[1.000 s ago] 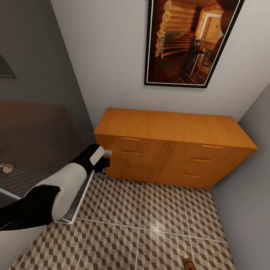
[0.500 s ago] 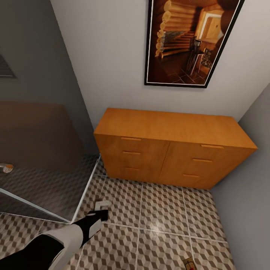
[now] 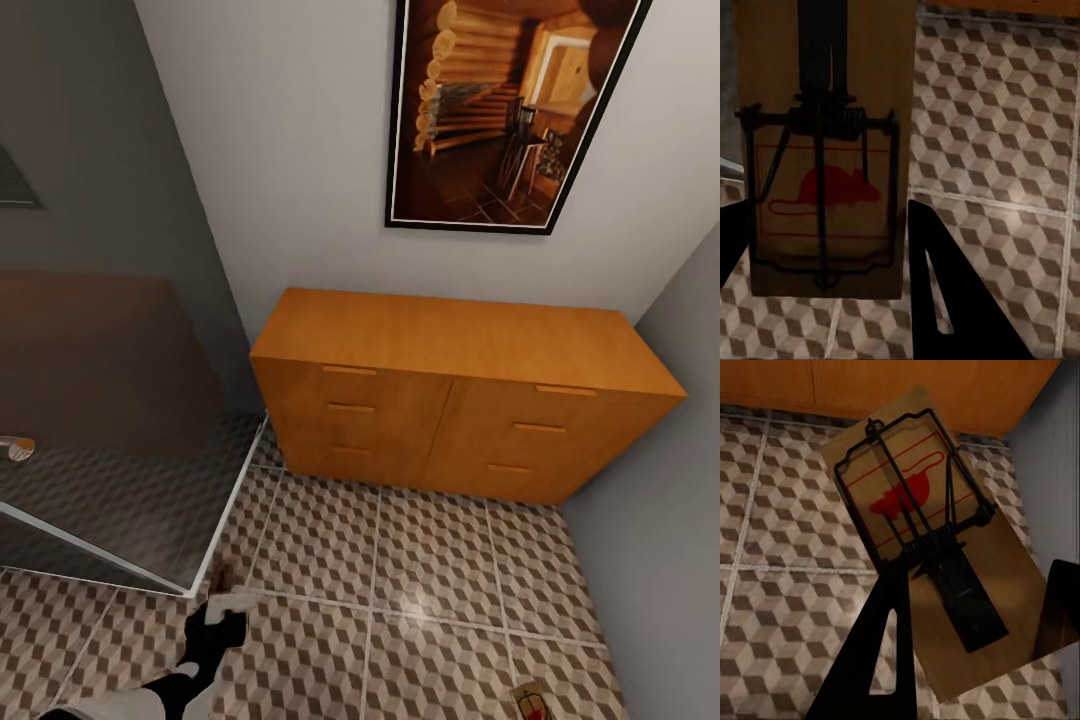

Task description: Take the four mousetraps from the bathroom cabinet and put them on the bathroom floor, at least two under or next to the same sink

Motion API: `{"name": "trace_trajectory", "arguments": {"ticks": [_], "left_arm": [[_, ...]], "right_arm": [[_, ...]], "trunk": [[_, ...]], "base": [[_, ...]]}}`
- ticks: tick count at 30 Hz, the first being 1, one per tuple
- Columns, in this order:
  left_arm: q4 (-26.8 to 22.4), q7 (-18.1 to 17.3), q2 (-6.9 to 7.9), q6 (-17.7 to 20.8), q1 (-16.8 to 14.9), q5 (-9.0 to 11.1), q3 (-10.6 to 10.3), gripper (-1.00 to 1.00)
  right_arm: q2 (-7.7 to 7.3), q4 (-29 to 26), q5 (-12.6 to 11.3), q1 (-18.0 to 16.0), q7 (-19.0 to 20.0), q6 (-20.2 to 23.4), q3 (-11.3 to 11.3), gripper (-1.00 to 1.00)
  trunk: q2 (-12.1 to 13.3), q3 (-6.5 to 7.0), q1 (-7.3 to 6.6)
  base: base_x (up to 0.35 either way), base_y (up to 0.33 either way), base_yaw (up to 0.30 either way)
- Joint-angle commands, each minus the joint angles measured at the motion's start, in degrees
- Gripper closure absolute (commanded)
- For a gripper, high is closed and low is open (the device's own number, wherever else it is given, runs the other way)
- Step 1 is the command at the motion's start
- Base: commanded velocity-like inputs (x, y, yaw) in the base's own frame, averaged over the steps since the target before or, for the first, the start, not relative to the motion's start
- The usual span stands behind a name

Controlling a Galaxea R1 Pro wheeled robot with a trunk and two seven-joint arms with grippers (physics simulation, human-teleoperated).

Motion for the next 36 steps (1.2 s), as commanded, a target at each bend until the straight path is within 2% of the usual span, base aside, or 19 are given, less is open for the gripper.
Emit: {"name": "trace_trajectory", "arguments": {"ticks": [1, 4, 6, 7, 8, 11, 13, 16, 18, 19, 24, 29, 32, 34, 35, 36], "left_arm": [[0.19, 0.02, 0.41, -2.21, 1.02, -0.20, -0.56, 1.00], [0.23, -0.52, 1.63, -7.67, 3.93, -0.38, -0.57, 1.00], [0.25, -0.65, 2.51, -10.98, 5.63, -0.41, -0.57, 1.00], [0.26, -0.66, 2.75, -11.76, 6.05, -0.42, -0.57, 1.00], [0.26, -0.69, 3.28, -13.21, 6.89, -0.43, -0.57, 1.00], [0.27, -0.68, 4.98, -16.53, 9.38, -0.44, -0.57, 1.00], [0.27, -0.66, 6.12, -18.07, 11.22, -0.44, -0.57, 1.00], [0.27, -0.63, 8.56, -20.11, 12.71, -0.44, -0.57, 1.00], [0.22, -0.59, 9.50, -21.33, 13.03, -0.44, -0.57, 1.00], [0.19, -0.58, 9.48, -21.73, 13.11, -0.44, -0.57, 1.00], [0.04, -0.43, 6.33, -22.19, 13.28, -0.52, -0.57, 1.00], [0.04, -0.33, 4.64, -22.07, 13.33, -0.51, -0.55, 1.00], [0.08, -0.16, 4.41, -22.03, 13.33, -0.46, -0.50, 1.00], [0.08, -0.09, 4.38, -22.00, 13.32, -0.45, -0.49, 1.00], [0.08, -0.07, 4.38, -21.97, 13.31, -0.45, -0.48, 1.00], [0.09, -0.05, 4.38, -21.87, 13.32, -0.44, -0.48, 1.00]], "right_arm": [[-0.52, -0.40, -0.18, -0.02, -0.39, -0.08, 0.60, 1.00], [-3.08, -2.63, -0.26, -0.02, -0.45, -0.08, 0.50, 1.00], [-5.48, -6.16, -0.42, -0.02, -0.47, -0.08, 0.48, 1.00], [-6.15, -7.34, -0.47, -0.02, -0.45, -0.08, 0.47, 1.00], [-7.55, -9.86, -0.57, -0.02, -0.41, 1.08, 0.47, 1.00], [-11.54, -17.83, -0.71, -0.02, 0.37, 9.48, 0.46, 1.00], [-13.83, -22.56, -0.79, -0.02, 2.30, 14.10, 0.36, 1.00], [-15.95, -26.43, -0.90, -0.02, 5.89, 17.70, -0.36, 1.00], [-16.28, -27.10, -0.95, -0.02, 7.22, 18.31, -1.36, 1.00], [-16.25, -27.22, -0.89, -0.02, 7.50, 18.37, -1.69, 1.00], [-16.12, -27.31, -0.91, -0.02, 7.91, 18.42, -2.21, 1.00], [-15.74, -27.02, -1.82, -0.02, 8.03, 17.85, -2.26, 1.00], [-14.42, -27.01, -6.54, -0.02, 8.14, 17.13, -2.26, 1.00], [-13.21, -27.01, -13.13, -0.02, 8.46, 16.91, -2.19, 1.00], [-12.69, -27.00, -15.91, -0.02, 8.95, 16.84, -2.09, 1.00], [-12.22, -26.99, -17.68, -0.02, 9.63, 16.70, -2.03, 1.00]], "trunk": [[-0.10, -0.08, 0.03], [-0.10, -0.08, 0.03], [-0.10, -0.08, 0.03], [-0.10, -0.08, 0.03], [-0.10, -0.08, 0.03], [-0.10, -0.08, 0.03], [-0.10, -0.08, 0.03], [-0.10, -0.08, 0.03], [-0.10, -0.08, 0.03], [-0.10, -0.08, 0.03], [-0.10, -0.08, 0.03], [-0.10, -0.08, 0.03], [-0.10, -0.08, 0.03], [-0.10, -0.08, 0.03], [-0.10, -0.08, 0.03], [-0.10, -0.08, 0.03]], "base": [[0.000, 0.000, 0.000], [0.000, 0.000, 0.000], [0.000, 0.000, 0.000], [0.000, 0.000, 0.000], [0.000, 0.000, 0.000], [0.000, 0.000, 0.000], [0.000, 0.000, 0.000], [0.000, 0.000, 0.000], [0.000, 0.000, 0.000], [0.000, 0.000, 0.000], [0.000, 0.000, 0.000], [0.000, 0.000, 0.000], [0.000, 0.000, 0.000], [0.000, 0.000, 0.000], [0.000, 0.000, 0.000], [0.000, 0.000, 0.000]]}}
